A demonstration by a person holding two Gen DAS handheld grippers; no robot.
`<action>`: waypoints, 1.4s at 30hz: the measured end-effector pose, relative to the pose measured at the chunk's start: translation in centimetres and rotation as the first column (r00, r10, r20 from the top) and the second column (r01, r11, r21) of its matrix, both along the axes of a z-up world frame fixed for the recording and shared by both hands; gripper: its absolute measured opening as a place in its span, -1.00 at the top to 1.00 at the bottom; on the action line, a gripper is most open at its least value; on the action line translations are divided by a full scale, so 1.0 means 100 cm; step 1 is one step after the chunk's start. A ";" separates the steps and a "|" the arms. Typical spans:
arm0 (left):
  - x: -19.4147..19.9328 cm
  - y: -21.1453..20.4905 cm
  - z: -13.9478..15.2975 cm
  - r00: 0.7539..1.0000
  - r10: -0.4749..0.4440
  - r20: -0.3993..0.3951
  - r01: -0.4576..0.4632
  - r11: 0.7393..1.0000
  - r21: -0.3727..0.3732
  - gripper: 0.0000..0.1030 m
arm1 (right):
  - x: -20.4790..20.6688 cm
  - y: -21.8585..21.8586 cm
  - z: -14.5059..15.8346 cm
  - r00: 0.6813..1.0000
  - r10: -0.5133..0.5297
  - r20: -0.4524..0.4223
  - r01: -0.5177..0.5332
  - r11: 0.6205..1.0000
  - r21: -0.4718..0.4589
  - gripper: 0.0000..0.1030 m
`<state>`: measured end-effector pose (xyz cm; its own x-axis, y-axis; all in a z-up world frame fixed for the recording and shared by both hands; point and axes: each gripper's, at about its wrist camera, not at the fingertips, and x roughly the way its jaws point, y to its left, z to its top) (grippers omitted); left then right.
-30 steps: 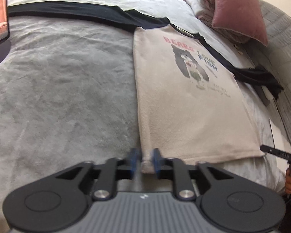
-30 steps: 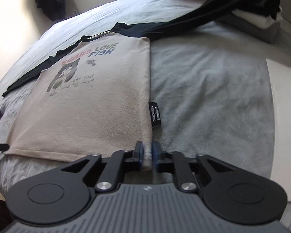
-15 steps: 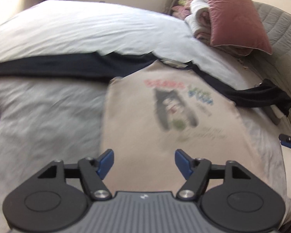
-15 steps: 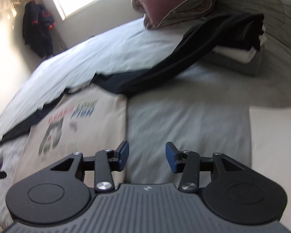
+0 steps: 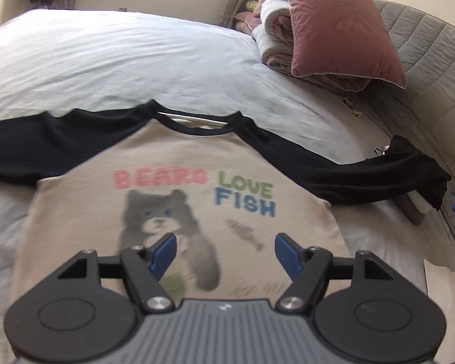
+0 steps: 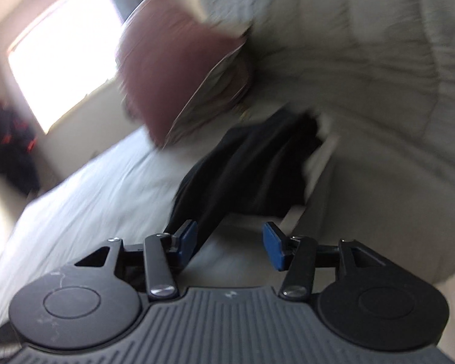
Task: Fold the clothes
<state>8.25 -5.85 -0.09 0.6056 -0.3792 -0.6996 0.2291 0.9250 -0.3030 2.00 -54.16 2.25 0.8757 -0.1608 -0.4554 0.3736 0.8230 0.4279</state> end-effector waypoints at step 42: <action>0.015 0.000 -0.017 0.999 -0.033 -0.027 0.031 0.997 -0.068 -0.40 | 0.067 -0.021 0.057 0.974 -0.070 0.217 0.101 0.985 -0.137 0.79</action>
